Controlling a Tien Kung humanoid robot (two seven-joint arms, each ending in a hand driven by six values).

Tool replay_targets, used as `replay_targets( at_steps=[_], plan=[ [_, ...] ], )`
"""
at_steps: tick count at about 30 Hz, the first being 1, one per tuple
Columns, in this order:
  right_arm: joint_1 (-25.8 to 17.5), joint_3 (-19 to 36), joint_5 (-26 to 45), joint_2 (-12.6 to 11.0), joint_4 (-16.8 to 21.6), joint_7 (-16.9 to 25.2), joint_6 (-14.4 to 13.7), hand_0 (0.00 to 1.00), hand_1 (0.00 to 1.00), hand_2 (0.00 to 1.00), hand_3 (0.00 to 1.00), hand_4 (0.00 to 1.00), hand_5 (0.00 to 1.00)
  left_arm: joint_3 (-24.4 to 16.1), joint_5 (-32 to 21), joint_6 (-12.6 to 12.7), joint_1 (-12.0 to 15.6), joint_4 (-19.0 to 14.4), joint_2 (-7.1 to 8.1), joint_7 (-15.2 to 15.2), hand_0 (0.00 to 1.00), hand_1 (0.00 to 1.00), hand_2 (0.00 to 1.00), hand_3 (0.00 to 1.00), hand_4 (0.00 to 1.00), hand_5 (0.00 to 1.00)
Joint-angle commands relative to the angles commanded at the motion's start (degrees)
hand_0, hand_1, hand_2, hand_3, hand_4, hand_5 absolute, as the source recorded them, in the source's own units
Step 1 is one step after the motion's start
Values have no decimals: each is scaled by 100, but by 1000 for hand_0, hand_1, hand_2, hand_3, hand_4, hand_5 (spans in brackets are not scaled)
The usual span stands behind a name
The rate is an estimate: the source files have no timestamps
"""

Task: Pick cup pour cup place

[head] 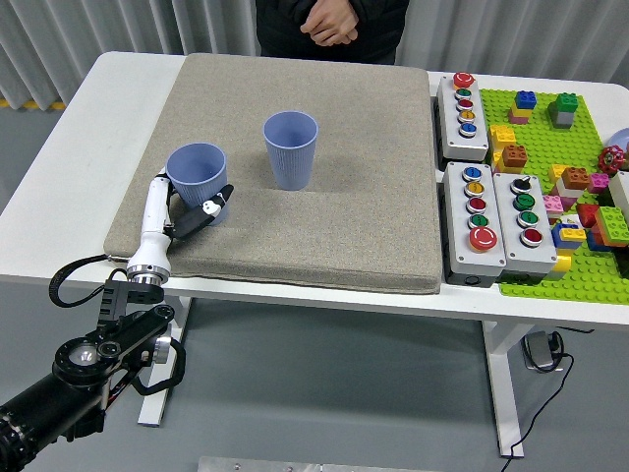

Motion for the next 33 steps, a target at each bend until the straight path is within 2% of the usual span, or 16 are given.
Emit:
replay_targets(
  at_steps=[1, 6, 7, 12, 13, 23, 33],
  plan=[
    [-1, -1, 0, 0, 0, 0, 0, 698, 690, 631, 600, 51, 366, -4, 8, -3, 3, -3, 1, 2, 732, 768, 928, 920, 946, 437],
    [-6, 9, -21, 0, 2, -4, 7, 698, 690, 631, 600, 51, 366, -33, 107, -54, 32, -48, 13, 34, 732, 768, 928, 920, 946, 437],
    [-7, 10, -22, 0, 2, -3, 7, 698, 690, 631, 600, 51, 366, -41, 129, -63, 37, -59, 14, 40, 758, 792, 963, 975, 947, 429],
    [-7, 13, -16, 0, 0, 1, 5, 698, 690, 631, 600, 51, 366, -116, 299, -129, 99, -145, 19, 95, 758, 792, 963, 975, 947, 429],
    [-6, 13, -15, 0, 0, 2, 4, 698, 690, 631, 599, 50, 365, -126, 325, -136, 112, -160, 22, 105, 783, 813, 994, 998, 956, 433],
    [11, 15, 10, -5, -4, 13, -3, 698, 690, 631, 599, 50, 365, -258, 648, -281, 226, -296, 78, 255, 800, 834, 998, 998, 954, 429],
    [20, -1, 42, -10, -7, 16, -9, 698, 690, 631, 599, 50, 365, -299, 579, -316, 340, -326, 174, 286, 842, 876, 998, 998, 974, 456]
  ],
)
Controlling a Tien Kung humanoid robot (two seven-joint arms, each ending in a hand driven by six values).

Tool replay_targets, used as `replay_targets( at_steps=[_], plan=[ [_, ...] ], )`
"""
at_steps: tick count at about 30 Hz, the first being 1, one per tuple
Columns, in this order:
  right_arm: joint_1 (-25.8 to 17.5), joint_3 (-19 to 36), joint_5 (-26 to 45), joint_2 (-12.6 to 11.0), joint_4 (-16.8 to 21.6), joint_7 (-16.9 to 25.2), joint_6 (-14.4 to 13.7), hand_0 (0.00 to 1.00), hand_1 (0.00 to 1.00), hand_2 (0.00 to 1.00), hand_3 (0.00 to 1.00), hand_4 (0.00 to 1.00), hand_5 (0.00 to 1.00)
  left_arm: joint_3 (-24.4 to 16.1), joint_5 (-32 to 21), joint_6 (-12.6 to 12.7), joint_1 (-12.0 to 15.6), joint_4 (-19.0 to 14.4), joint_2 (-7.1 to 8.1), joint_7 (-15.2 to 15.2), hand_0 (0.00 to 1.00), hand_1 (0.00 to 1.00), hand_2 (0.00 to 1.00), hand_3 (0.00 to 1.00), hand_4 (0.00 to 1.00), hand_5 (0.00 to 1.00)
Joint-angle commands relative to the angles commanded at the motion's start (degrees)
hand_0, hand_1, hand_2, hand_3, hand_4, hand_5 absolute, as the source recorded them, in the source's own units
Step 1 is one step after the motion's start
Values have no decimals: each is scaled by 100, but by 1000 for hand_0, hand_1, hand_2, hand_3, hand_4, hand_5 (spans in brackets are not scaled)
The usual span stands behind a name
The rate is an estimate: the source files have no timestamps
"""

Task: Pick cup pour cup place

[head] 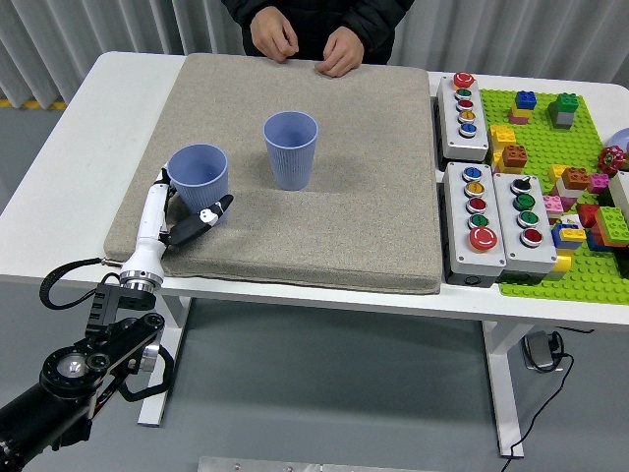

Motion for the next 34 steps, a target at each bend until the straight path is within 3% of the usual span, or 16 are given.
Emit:
replay_targets(
  at_steps=[8, 12, 23, 25, 30, 34],
  plan=[
    [5, 12, -13, -3, 1, 1, 0, 697, 690, 631, 599, 50, 366, -175, 182, -17, 250, -269, 83, 52, 850, 887, 998, 998, 982, 458],
    [8, 19, -12, -11, -2, 8, 0, 698, 690, 631, 599, 50, 366, -238, 366, -36, 425, -582, 211, 112, 859, 896, 998, 998, 989, 461],
    [-19, 54, -64, -10, -2, 5, 3, 697, 690, 632, 599, 50, 365, -500, 623, -18, 800, -931, 306, 153, 872, 916, 998, 998, 994, 473],
    [-43, 70, -89, -18, -2, 9, 8, 697, 690, 632, 599, 50, 365, -629, 741, -27, 1042, -1222, 452, 186, 872, 916, 998, 998, 994, 473],
    [-72, 103, -161, -23, 2, 3, 27, 698, 690, 631, 599, 50, 366, -700, 812, -25, 1319, -1599, 608, 216, 872, 915, 998, 998, 998, 480],
    [-88, 101, -154, -23, 2, 4, 23, 698, 690, 631, 599, 50, 366, -761, 804, 1, 1425, -1791, 644, 211, 872, 915, 998, 998, 998, 480]
  ],
)
